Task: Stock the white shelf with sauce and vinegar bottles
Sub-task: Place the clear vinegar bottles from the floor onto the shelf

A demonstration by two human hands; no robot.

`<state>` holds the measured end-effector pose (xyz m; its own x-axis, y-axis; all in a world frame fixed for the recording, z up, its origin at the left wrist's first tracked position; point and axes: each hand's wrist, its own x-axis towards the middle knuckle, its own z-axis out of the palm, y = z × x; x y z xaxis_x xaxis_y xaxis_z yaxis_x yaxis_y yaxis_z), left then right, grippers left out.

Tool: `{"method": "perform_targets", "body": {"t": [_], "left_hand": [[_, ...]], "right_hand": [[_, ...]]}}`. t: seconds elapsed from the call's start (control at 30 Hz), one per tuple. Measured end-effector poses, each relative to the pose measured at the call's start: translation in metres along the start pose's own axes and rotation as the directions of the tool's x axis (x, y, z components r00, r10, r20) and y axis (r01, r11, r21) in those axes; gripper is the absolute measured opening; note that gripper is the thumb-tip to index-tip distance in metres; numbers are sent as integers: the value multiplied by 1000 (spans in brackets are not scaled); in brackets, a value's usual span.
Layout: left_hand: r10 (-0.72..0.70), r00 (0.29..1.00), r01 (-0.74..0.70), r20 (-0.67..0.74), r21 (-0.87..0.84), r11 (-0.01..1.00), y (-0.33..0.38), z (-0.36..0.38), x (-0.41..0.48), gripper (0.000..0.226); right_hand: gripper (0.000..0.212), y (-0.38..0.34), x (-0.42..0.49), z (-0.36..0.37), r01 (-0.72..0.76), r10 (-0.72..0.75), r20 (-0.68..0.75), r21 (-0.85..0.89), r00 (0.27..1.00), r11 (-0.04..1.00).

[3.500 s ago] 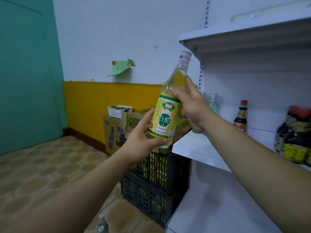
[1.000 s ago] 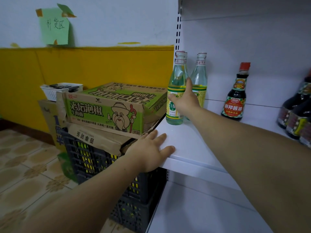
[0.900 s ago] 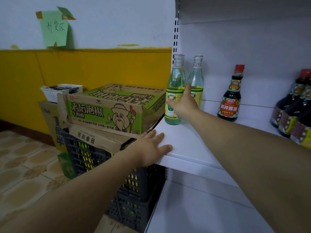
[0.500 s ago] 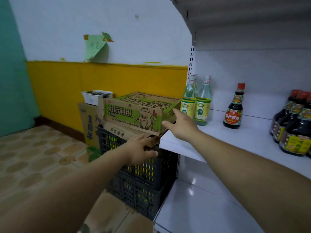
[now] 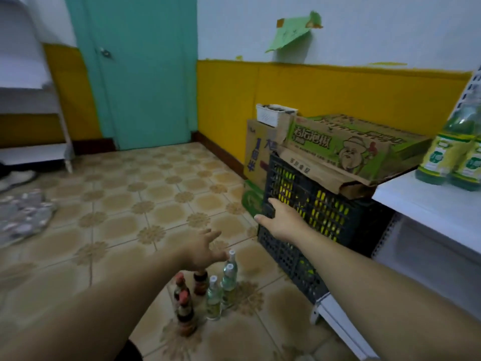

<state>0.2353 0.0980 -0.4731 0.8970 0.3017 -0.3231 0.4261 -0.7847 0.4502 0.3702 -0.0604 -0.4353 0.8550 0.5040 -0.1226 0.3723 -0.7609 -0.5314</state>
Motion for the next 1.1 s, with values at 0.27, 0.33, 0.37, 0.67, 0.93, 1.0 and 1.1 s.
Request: {"method": "perform_targets", "body": {"t": [0.27, 0.33, 0.37, 0.67, 0.93, 1.0, 1.1], "left_hand": [[-204, 974, 213, 100, -92, 973, -75, 52, 36, 68], [-216, 964, 241, 153, -171, 955, -82, 69, 51, 40], [-209, 961, 243, 181, -197, 950, -87, 79, 59, 36], [-282, 913, 376, 295, -344, 860, -136, 167, 157, 86], [-332, 886, 440, 325, -363, 821, -168, 216, 223, 79], [-338, 874, 461, 349, -374, 805, -173, 227, 228, 80], [-347, 861, 481, 373, -375, 792, -179, 240, 227, 78]], "right_hand": [[78, 10, 54, 113, 37, -33, 203, -16, 979, 999], [76, 19, 70, 138, 27, -23, 268, -13, 963, 1000], [75, 25, 78, 152, 18, -16, 301, -4, 953, 1000], [61, 74, 140, 267, -43, 29, 495, 16, 868, 999], [33, 92, 185, 335, -27, -23, 562, 81, 827, 996], [19, 98, 190, 349, -20, -36, 554, 94, 832, 995], [17, 102, 189, 357, -29, -59, 523, 158, 850, 987]]}}
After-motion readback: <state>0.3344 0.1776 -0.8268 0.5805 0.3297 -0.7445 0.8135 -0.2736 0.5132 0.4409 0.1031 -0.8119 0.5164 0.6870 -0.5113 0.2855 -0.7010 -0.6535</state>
